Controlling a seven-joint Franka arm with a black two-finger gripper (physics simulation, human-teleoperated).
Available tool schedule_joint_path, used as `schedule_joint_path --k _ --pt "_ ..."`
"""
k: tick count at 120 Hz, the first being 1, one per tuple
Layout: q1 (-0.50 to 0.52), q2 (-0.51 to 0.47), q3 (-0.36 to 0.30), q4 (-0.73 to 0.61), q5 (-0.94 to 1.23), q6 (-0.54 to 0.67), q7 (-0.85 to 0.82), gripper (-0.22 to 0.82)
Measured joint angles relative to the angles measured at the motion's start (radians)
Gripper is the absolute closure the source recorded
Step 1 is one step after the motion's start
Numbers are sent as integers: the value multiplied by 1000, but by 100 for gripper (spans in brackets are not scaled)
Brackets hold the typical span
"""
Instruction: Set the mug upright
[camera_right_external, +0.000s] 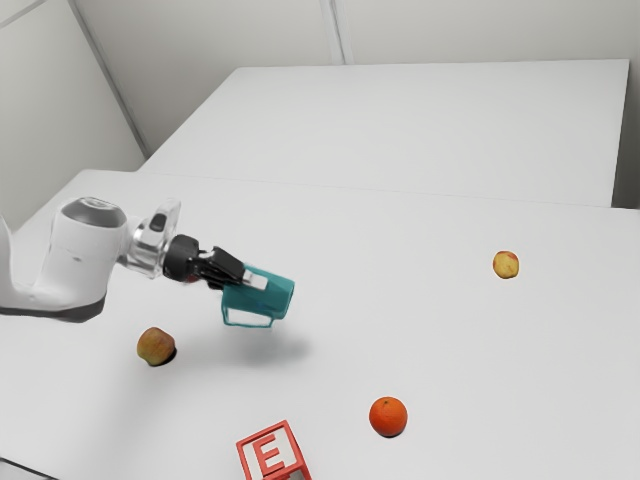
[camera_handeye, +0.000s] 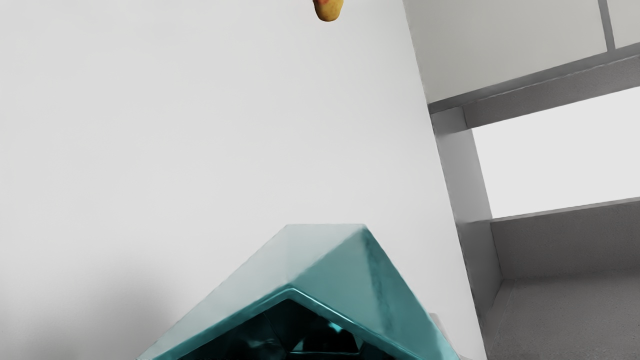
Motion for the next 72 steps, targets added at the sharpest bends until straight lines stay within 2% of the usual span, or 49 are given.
schedule_joint_path --k 14,26,47,72 --pt "25 43 -123 309 371 20 -89 78" --pt "12 99 -221 443 703 42 -201 78" --pt "-60 227 -266 469 1054 190 -388 79" --pt "-73 263 -271 364 1176 358 -615 79"
